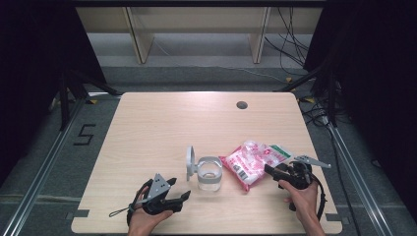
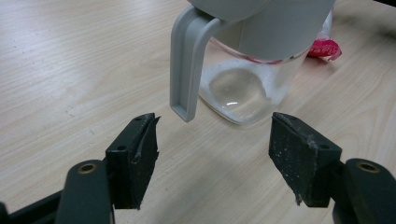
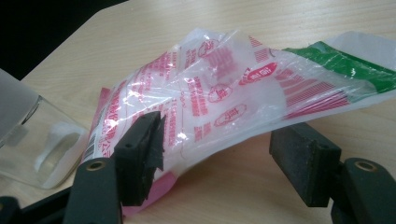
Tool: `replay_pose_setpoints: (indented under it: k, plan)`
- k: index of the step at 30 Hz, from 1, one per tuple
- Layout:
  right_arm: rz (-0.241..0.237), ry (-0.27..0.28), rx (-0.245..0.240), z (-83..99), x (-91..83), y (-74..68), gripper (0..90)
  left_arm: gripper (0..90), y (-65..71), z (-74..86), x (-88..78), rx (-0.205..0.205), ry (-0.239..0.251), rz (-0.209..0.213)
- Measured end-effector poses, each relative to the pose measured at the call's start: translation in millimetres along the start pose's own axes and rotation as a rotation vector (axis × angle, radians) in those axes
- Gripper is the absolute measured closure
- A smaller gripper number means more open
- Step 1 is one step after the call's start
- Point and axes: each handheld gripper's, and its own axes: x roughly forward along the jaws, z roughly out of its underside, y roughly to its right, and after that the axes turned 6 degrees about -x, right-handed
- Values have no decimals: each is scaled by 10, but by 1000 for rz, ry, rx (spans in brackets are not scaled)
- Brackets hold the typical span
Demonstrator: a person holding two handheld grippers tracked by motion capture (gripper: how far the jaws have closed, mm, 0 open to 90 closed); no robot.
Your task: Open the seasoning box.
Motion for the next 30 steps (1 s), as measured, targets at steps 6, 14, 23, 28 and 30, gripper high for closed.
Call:
replay_pose_setpoints:
  k: [6,14,23,28,30]
  plan:
    - [5,-9,31,-22,52,-23,356,323,9,3,6,-18,10,1]
    - [41,-24,12,-37,151,20,397,323,10,4,5,-20,11,1]
    - [46,-6,1,-46,202,45,457,323,2,-1,0,-22,14,8]
    - [44,-11,-2,-54,225,54,471,322,-4,2,-3,-19,5,5]
    - [46,-15,53,-55,234,12,478,321,-3,2,-3,-18,4,5]
